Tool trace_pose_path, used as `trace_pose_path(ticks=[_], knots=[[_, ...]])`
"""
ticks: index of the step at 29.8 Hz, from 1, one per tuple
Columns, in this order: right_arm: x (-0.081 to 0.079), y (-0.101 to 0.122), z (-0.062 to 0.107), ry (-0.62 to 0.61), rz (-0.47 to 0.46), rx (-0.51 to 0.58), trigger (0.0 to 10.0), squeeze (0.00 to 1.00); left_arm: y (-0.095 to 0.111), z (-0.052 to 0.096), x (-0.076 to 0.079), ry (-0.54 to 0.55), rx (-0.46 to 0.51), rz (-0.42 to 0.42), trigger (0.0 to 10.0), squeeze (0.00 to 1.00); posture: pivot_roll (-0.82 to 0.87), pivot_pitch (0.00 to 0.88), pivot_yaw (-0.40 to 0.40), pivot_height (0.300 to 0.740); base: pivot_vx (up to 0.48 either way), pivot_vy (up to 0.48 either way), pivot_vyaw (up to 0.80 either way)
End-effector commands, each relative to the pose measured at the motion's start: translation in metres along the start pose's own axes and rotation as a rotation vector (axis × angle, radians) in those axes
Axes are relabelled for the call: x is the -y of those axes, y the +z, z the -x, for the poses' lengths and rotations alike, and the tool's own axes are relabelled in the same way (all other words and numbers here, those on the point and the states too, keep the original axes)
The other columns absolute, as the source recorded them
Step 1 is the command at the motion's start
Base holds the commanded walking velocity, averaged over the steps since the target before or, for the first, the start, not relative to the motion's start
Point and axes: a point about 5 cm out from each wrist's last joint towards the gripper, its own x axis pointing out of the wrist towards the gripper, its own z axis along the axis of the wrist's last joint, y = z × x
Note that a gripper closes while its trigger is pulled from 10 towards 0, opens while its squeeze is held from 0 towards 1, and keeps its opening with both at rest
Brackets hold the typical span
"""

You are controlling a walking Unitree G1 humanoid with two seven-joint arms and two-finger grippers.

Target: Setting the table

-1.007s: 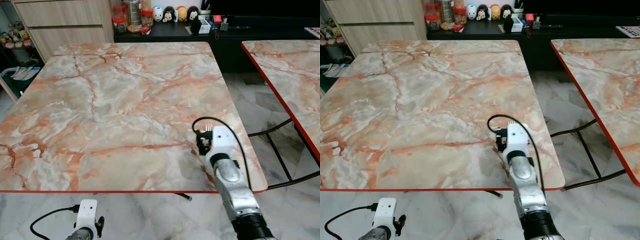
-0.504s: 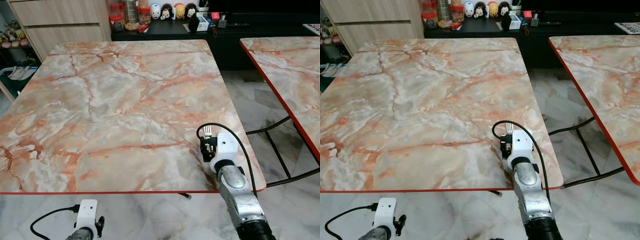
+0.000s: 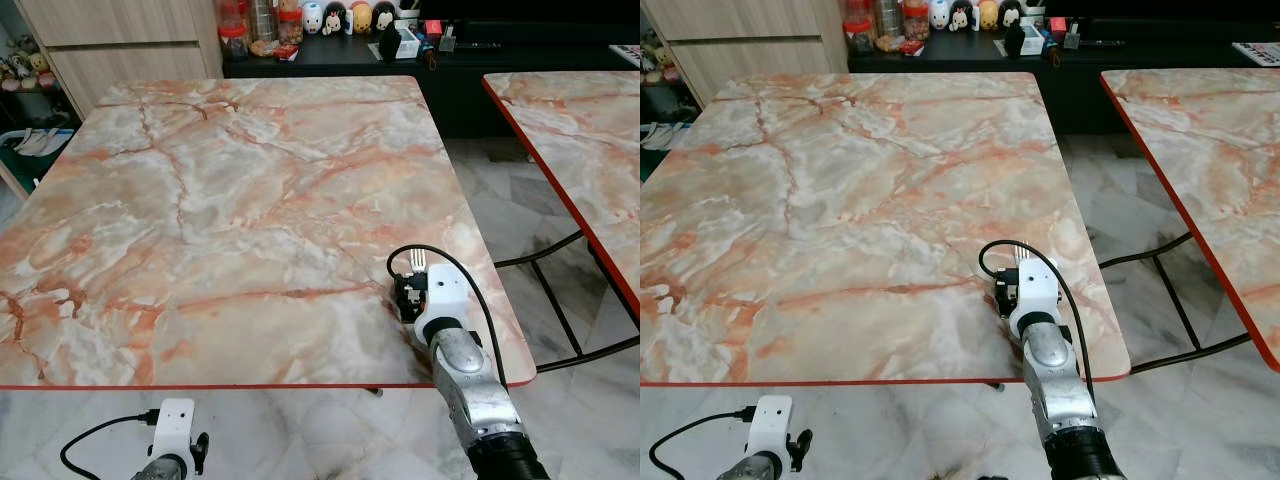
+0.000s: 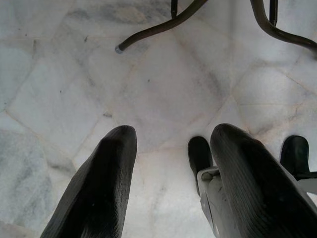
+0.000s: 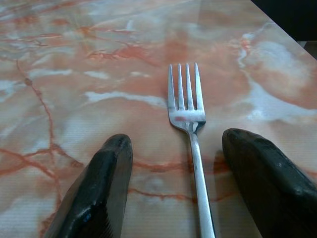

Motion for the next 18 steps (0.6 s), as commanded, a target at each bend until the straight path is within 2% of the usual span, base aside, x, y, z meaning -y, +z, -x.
trace_pose_path(ticks=[1,10,11,12,18], knots=[[0.0014,-0.0083,0.0011,-0.015,-0.006,-0.034,10.0,0.00,-0.0047,0.0011,-0.0027,0.004,-0.025,0.006,10.0,0.00,0.03,0.151,0.006,0.740,0.000,0.000,0.00],[0.0026,-0.0109,0.0006,-0.028,-0.009,-0.041,10.0,0.00,-0.0042,0.0010,-0.0036,0.004,-0.025,0.002,10.0,0.00,0.03,0.153,0.009,0.740,0.000,0.000,0.00],[0.0034,-0.0126,0.0005,-0.035,-0.010,-0.049,3.1,0.00,-0.0043,0.0010,-0.0038,0.004,-0.026,0.002,10.0,0.00,0.03,0.154,0.010,0.740,0.000,0.000,0.00],[0.0037,-0.0137,0.0004,-0.039,-0.010,-0.053,0.0,0.00,-0.0044,0.0010,-0.0040,0.004,-0.026,0.002,10.0,0.00,0.03,0.153,0.011,0.740,0.000,0.000,0.00],[0.0041,-0.0128,-0.0008,-0.045,-0.011,-0.051,0.0,0.00,-0.0044,0.0010,-0.0041,0.004,-0.027,0.003,10.0,0.00,0.03,0.150,0.011,0.740,0.000,0.000,0.00]])
